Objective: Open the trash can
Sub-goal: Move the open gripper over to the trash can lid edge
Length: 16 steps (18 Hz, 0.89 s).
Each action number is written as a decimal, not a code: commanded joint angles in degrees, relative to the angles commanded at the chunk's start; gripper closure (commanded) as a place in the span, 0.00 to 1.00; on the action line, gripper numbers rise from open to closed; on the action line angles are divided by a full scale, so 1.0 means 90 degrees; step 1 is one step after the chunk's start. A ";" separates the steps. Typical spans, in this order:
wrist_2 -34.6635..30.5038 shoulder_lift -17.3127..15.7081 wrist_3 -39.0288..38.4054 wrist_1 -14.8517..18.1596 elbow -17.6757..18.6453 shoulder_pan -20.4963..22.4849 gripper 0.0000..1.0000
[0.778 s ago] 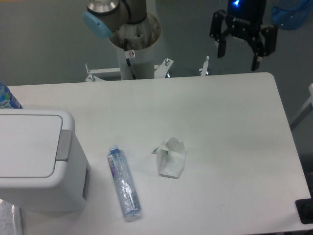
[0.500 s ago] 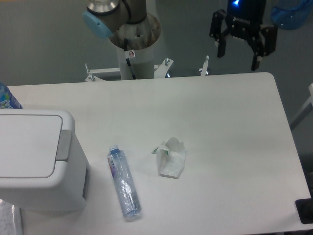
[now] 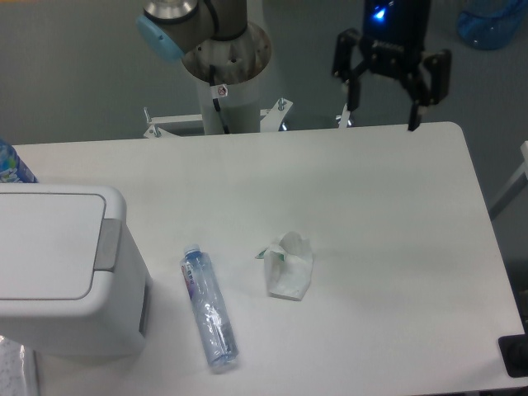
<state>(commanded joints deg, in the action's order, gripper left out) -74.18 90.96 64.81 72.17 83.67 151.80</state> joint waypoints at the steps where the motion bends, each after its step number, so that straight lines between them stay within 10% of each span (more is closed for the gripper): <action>1: 0.0039 0.0068 -0.0420 -0.0165 0.0000 -0.0214 0.00; 7: 0.0137 0.0293 -0.3018 -0.1133 0.0215 -0.1250 0.00; 16: 0.0137 0.0791 -0.4574 -0.1475 0.0224 -0.2159 0.00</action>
<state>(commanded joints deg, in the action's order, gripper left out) -72.95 98.08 23.64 58.89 85.69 132.37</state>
